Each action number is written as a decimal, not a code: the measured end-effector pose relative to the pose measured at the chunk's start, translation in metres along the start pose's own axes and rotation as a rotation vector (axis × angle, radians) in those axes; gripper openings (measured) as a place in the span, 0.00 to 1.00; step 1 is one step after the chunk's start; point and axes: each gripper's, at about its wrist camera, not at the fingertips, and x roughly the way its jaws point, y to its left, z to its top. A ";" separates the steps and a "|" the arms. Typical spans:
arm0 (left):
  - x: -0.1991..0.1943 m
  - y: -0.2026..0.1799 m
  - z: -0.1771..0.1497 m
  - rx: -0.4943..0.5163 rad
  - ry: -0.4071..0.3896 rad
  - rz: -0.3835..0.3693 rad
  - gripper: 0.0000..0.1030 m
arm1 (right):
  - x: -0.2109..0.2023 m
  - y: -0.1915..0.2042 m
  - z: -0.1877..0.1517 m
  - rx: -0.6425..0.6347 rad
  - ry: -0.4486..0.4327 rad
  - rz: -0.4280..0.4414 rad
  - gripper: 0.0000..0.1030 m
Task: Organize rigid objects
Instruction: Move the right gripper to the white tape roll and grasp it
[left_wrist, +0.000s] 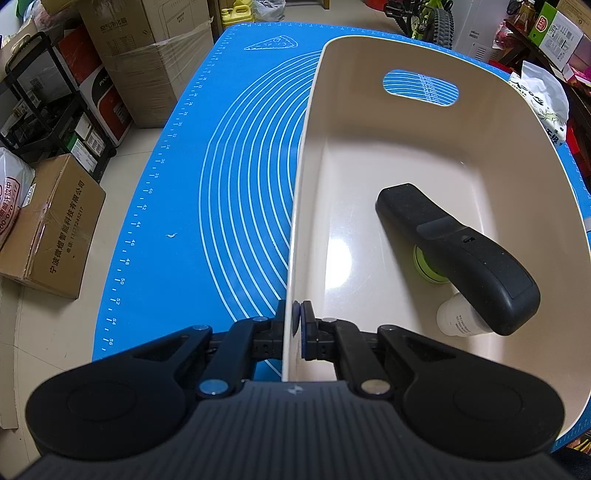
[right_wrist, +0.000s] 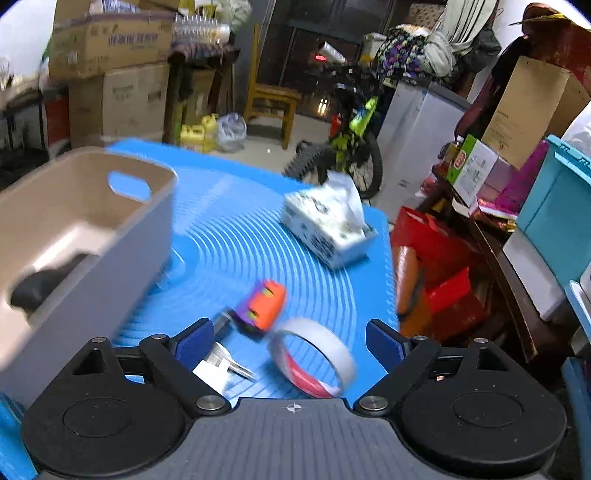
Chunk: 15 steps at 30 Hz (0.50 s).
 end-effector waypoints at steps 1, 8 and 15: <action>0.000 0.000 0.000 0.000 0.000 0.000 0.07 | 0.005 -0.004 -0.003 -0.006 0.010 0.006 0.88; 0.000 0.000 0.000 0.002 -0.001 0.001 0.07 | 0.044 -0.021 -0.011 -0.074 0.036 0.037 0.87; 0.000 0.000 -0.001 0.005 -0.001 0.003 0.07 | 0.072 -0.031 -0.010 -0.047 0.100 0.073 0.76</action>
